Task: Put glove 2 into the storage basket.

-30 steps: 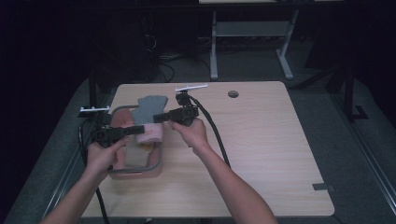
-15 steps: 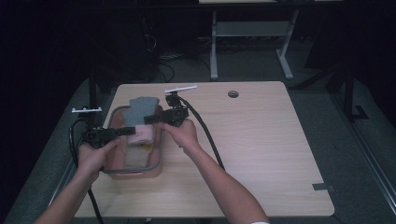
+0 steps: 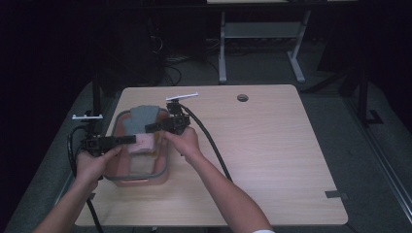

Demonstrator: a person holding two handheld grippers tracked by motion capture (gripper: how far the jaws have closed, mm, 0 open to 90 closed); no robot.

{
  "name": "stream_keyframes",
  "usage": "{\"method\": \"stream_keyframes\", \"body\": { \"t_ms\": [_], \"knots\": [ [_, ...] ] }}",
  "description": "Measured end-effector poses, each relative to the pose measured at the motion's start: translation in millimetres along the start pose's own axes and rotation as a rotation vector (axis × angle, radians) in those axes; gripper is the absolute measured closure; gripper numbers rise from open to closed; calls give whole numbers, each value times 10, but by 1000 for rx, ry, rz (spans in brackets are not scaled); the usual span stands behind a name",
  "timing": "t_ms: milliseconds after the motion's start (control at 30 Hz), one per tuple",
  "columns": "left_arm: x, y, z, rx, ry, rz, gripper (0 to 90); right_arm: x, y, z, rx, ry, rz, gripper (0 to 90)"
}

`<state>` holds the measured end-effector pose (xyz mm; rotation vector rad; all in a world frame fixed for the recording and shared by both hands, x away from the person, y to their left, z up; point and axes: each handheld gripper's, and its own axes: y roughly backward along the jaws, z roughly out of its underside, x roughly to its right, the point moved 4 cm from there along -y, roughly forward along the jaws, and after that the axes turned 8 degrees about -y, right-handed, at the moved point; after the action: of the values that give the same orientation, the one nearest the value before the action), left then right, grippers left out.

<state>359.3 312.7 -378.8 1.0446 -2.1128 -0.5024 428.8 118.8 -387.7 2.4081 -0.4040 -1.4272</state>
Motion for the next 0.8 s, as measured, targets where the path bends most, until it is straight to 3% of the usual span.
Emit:
{"method": "stream_keyframes", "body": {
  "t_ms": [400,800],
  "knots": [
    [-124,-6,136,-33,4,-10,654,89,-167,88,-45,-10,7,760],
    [-215,-128,334,-96,-6,-49,654,164,-359,213,-128,45,123,759]
  ]
}}
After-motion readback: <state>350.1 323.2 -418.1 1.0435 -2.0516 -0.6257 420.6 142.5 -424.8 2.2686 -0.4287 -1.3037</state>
